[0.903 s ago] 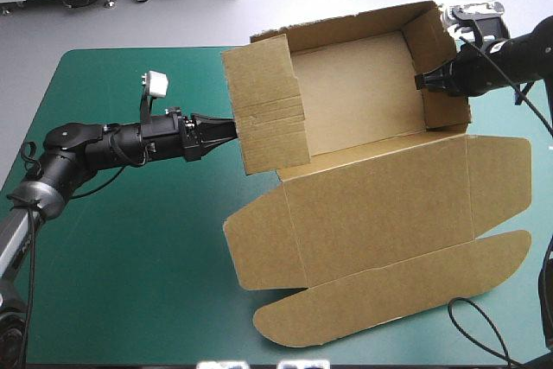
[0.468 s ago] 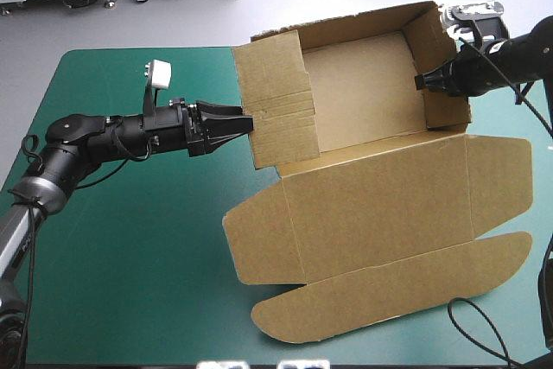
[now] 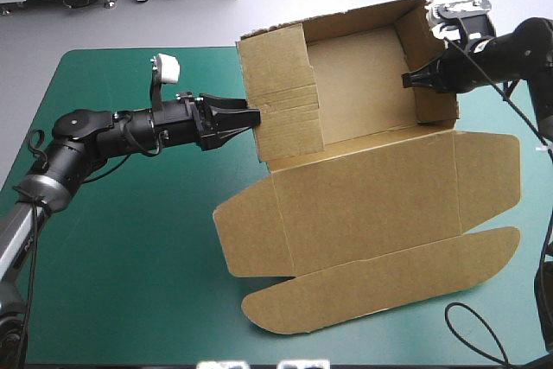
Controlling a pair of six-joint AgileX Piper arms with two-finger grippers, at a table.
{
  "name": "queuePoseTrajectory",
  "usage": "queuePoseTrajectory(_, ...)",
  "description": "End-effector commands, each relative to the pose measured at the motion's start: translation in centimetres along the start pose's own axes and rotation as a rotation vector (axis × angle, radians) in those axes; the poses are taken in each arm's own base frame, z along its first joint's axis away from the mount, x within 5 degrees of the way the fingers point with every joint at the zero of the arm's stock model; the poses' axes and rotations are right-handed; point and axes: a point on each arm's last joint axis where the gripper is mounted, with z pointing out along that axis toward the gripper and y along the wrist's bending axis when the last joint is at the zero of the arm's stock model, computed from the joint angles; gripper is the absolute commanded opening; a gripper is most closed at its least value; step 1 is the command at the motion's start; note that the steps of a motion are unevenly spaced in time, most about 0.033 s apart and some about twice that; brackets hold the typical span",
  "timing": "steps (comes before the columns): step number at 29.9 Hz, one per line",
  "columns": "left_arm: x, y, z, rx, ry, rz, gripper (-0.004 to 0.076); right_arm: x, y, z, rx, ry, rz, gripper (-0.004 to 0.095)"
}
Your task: Fold the box
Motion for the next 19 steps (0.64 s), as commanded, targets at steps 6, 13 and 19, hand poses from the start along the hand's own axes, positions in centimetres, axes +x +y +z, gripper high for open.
queuePoseTrajectory(6, -4.5, -2.2, 0.3, -0.266, -0.016, 0.113, 0.0396, -2.1, 3.4, -1.9, 0.022, -0.202, -0.007, -0.0012)
queuePoseTrajectory(13, -5.8, -2.2, -0.6, -0.438, 0.044, 0.125, 0.0396, -2.1, 4.4, -1.1, -0.018, -0.188, 0.017, -0.0012)
queuePoseTrajectory(19, -6.3, -1.9, -1.2, -0.561, 0.072, 0.101, 0.0396, -2.4, 5.2, -0.5, -0.131, -0.196, 0.059, -0.0013)
